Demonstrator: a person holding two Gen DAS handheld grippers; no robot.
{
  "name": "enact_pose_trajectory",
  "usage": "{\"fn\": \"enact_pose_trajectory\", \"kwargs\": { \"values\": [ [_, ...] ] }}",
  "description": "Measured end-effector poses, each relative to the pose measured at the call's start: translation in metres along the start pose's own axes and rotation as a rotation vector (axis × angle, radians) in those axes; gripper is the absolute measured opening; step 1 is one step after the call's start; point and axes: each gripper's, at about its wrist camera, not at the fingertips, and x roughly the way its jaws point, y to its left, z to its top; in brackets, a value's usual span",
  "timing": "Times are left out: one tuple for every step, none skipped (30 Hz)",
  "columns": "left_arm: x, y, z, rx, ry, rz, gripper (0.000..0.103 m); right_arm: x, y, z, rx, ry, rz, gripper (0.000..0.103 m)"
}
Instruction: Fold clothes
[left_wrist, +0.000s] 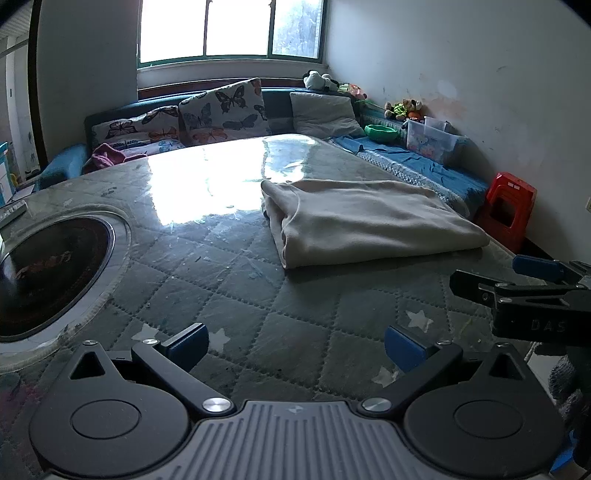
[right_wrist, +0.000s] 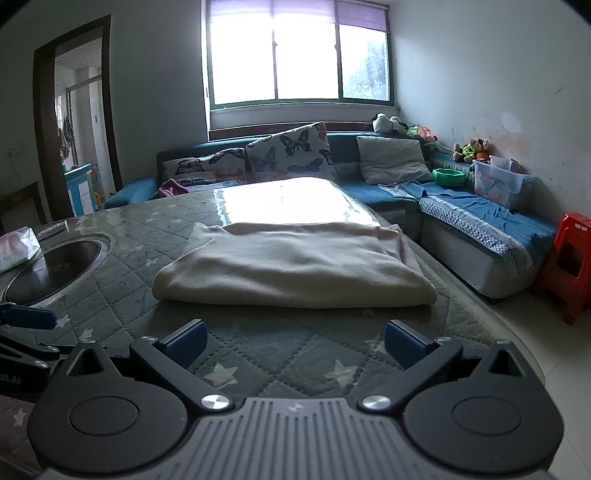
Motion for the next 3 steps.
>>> {"fn": "enact_pose_trajectory", "kwargs": {
  "values": [
    [0.0009,-0.0001,0.0004,0.002,0.002,-0.001,0.103,0.0009,0.0,0.0001,0.0,0.002,0.0,0.103],
    [0.0017,-0.0002,0.0009,0.004,0.004,-0.001,0.103,0.0017,0.0001,0.0001,0.0,0.004,0.001,0.103],
    [0.0024,-0.0004,0.0014,0.005,0.005,0.001,0.103,0.0024,0.0004,0.0,-0.002,0.007,0.001,0.103]
  ]
}}
